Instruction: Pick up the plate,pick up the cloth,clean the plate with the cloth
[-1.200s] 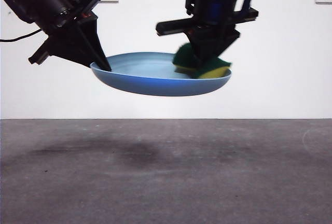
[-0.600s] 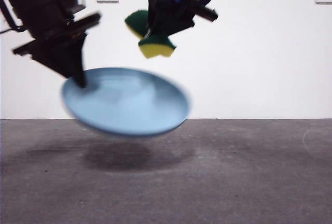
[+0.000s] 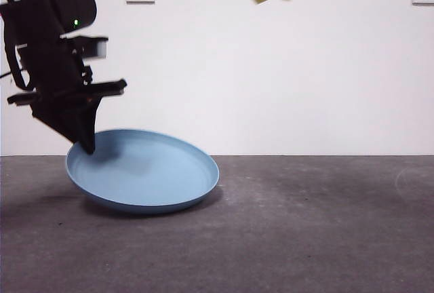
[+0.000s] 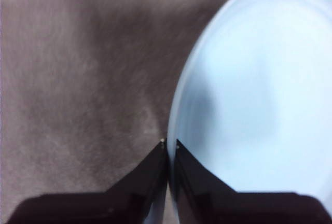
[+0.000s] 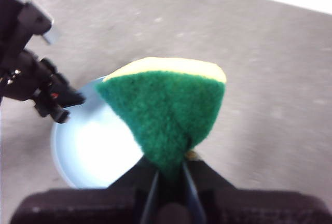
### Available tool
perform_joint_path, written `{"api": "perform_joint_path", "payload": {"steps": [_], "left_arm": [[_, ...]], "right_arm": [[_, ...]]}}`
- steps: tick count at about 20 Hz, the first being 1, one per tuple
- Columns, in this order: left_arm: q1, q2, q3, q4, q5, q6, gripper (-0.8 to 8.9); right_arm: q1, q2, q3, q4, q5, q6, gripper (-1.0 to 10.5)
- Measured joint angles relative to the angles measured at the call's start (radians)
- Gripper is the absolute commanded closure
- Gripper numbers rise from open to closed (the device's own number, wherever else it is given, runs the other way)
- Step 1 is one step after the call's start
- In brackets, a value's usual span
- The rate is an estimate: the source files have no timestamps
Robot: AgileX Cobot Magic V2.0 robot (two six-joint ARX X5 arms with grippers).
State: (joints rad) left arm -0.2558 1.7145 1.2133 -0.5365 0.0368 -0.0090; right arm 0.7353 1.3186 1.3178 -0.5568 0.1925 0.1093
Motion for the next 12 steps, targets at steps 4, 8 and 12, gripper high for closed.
{"api": "perform_joint_path", "payload": {"steps": [4, 8, 12], "left_arm": [[0.005, 0.058, 0.007, -0.013, 0.005, -0.008, 7.43], [0.004, 0.075, 0.005, -0.082, 0.017, -0.001, 4.01], [0.003, 0.075, 0.005, -0.138, 0.021, -0.01, 4.01]], "right_arm": [[-0.002, -0.04, 0.0, -0.05, 0.048, -0.005, 9.6], [-0.002, -0.041, 0.0, -0.067, 0.048, -0.016, 9.6], [-0.003, -0.04, 0.0, -0.066, 0.084, -0.023, 9.6]]}}
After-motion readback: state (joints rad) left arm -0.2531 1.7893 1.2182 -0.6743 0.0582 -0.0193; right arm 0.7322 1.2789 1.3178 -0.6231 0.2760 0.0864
